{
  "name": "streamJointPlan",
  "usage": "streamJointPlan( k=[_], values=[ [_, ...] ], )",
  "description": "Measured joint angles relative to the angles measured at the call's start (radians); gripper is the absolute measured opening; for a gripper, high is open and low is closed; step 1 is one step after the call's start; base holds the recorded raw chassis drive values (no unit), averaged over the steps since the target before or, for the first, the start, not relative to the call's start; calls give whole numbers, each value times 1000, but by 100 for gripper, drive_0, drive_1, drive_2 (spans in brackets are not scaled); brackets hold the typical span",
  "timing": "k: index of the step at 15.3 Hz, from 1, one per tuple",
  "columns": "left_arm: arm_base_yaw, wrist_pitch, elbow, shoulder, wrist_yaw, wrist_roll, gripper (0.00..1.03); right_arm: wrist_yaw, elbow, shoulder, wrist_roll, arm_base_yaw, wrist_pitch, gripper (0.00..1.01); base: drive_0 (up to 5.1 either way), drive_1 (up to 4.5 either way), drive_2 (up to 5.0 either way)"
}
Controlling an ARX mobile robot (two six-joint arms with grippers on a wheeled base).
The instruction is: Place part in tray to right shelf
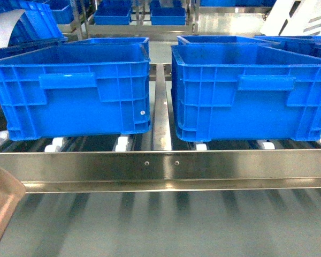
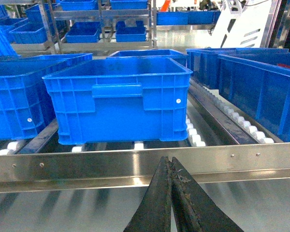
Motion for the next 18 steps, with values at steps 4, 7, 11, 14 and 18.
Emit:
streamJointPlan(
  k=[4,7,11,14,18],
  values=[
    [0,-104,0,-105,0,0,16,0,0,0,0,0,0,2,0,0,0],
    [0,-223,0,-228,0,0,16,0,0,0,0,0,0,2,0,0,0],
    [0,-287,0,-293,0,0,16,0,0,0,0,0,0,2,0,0,0],
    [0,-439,1,-457,0,2,16,0,0,0,0,0,2,2,0,0,0],
    [0,-467,0,-458,0,2,16,0,0,0,0,0,0,2,0,0,0]
  ],
)
